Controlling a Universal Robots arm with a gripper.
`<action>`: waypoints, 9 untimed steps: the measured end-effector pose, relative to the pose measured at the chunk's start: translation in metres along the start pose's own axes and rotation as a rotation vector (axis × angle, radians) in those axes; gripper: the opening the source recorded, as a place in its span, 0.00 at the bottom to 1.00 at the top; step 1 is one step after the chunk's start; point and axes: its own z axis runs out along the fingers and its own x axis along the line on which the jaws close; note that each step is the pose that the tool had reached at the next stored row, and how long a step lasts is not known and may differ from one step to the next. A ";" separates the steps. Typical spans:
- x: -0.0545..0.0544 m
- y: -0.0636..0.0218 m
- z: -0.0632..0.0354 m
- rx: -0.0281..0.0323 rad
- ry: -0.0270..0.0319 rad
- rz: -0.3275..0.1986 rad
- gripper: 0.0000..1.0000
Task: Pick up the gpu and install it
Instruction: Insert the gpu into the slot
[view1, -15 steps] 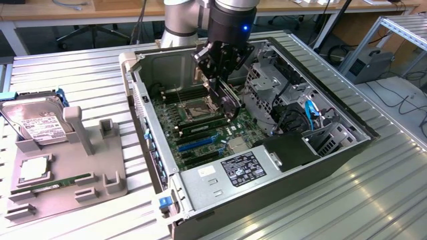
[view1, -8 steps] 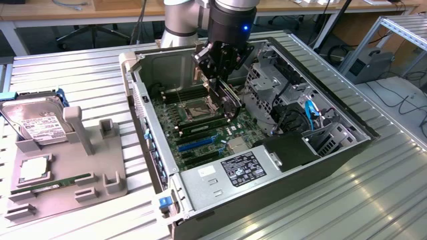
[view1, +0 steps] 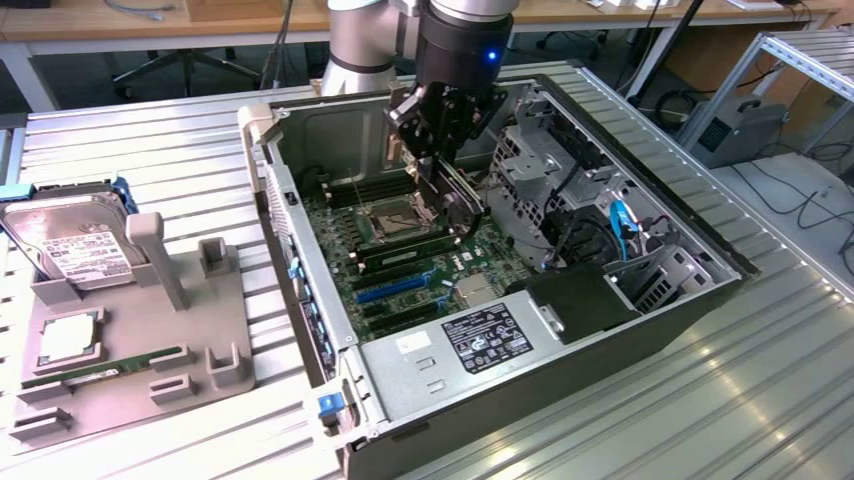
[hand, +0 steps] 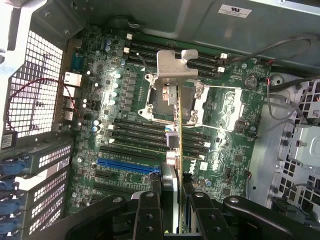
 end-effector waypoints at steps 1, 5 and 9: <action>0.000 0.0000 0.0000 -0.0001 -0.0001 -0.002 0.27; 0.000 0.0000 0.0000 -0.0003 0.0001 -0.010 0.27; 0.000 0.0000 0.0000 -0.0006 0.0001 -0.020 0.27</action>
